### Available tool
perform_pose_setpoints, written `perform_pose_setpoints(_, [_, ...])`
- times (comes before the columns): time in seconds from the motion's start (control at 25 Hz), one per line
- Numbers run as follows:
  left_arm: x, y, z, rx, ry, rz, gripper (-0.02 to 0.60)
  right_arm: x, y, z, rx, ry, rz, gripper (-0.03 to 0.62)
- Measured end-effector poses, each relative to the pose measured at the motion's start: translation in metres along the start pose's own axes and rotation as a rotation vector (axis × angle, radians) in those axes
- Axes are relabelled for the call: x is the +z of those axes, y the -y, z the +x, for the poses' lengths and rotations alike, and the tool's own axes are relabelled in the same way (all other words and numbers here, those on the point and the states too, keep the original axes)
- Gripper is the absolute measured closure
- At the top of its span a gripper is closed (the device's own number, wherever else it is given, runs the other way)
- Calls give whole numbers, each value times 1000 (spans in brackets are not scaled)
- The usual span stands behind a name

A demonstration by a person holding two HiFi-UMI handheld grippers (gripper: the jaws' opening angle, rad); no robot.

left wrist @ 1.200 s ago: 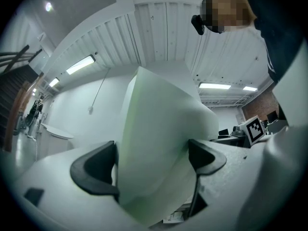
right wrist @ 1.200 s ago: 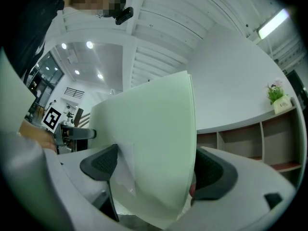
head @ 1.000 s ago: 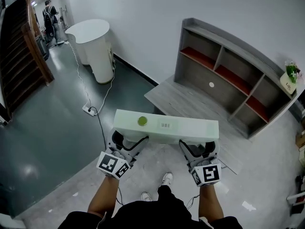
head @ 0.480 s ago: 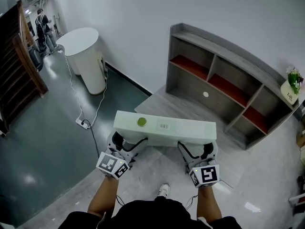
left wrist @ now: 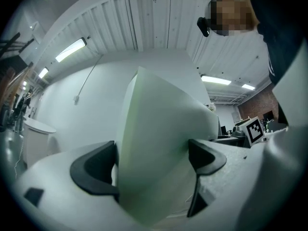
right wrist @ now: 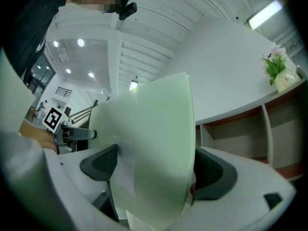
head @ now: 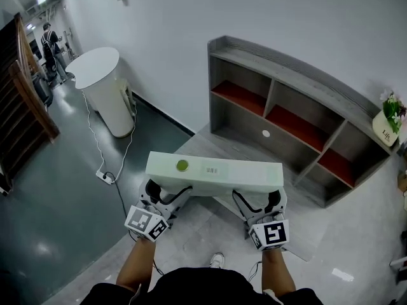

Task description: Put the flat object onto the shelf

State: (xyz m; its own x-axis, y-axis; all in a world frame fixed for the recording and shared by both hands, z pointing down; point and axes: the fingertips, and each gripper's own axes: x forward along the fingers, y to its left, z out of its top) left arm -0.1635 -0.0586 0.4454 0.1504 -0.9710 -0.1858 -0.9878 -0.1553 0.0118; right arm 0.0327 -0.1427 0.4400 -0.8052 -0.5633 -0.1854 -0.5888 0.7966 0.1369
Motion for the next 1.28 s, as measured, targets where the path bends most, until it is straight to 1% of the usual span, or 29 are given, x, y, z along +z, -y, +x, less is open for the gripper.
perform_pose_setpoints(0.36, [-5, 4, 46, -33, 9, -2, 109, -5, 39, 10, -36, 9, -1, 105])
perform_pose_setpoints(0.48, [-9, 2, 63, -52, 17, 0, 109, -8, 51, 15, -54, 13, -19, 105])
perform_pose_setpoints(0.68, [-15, -8, 97, -91, 37, -19, 109, -8, 73, 33, -95, 15, -45, 105])
perform_pose_setpoints(0.84, [-15, -21, 133, -137, 40, -29, 109, -9, 93, 53, -136, 15, -52, 105])
perform_pose_setpoints(0.96, [-12, -33, 163, -187, 39, -35, 109, -6, 108, 70, -175, 14, -59, 105])
perform_pose_setpoints(1.28, [10, -65, 227, -310, 81, -31, 109, 13, 130, 112, -288, 35, -102, 105])
